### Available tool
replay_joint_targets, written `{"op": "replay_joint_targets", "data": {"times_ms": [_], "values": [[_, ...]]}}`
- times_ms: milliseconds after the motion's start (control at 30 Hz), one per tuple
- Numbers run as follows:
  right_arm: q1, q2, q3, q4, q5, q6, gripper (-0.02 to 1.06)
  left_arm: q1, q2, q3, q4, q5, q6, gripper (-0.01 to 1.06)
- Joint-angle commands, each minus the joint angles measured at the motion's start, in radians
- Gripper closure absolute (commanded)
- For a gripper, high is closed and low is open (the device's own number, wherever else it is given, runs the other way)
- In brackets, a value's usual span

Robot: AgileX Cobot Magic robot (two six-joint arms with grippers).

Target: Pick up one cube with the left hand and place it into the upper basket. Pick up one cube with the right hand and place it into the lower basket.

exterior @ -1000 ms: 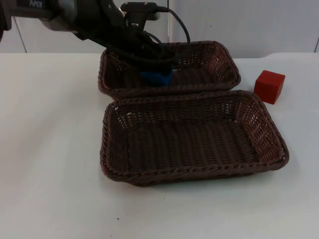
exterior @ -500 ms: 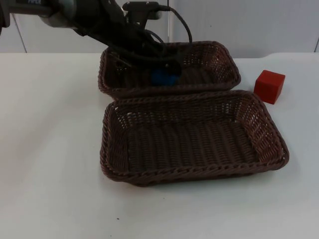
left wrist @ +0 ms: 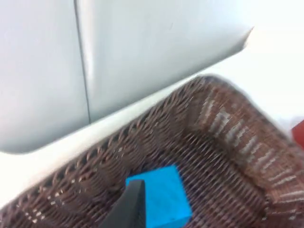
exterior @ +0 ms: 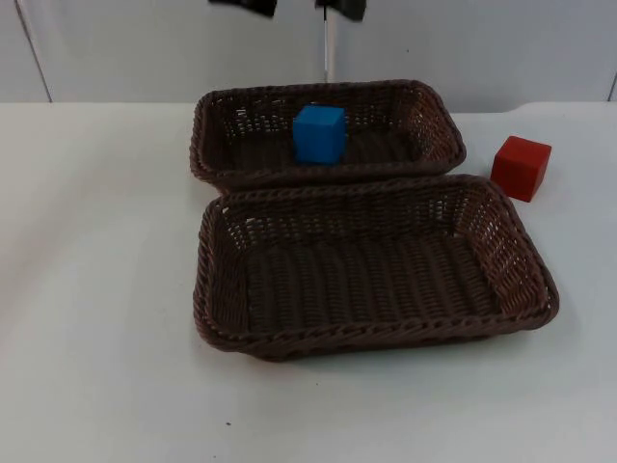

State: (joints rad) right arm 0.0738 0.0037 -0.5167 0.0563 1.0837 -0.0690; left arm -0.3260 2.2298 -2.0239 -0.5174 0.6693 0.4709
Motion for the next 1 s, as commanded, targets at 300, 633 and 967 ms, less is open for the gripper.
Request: {"op": "replay_joint_targets", "data": {"times_ms": [300, 633, 967], "values": [[-0.009, -0.004, 0.002, -0.001, -0.004, -0.006, -0.01, 0.002, -0.158, -0.005, 0.003, 0.137, -0.007, 0.04], [-0.009, -0.004, 0.002, -0.001, -0.004, -0.006, -0.01, 0.002, -0.240, 0.016, 0.023, 0.232, -0.007, 0.04], [-0.009, -0.004, 0.002, -0.001, -0.004, -0.003, -0.01, 0.002, -0.426, 0.300, 0.030, 0.105, -0.005, 0.04]]}}
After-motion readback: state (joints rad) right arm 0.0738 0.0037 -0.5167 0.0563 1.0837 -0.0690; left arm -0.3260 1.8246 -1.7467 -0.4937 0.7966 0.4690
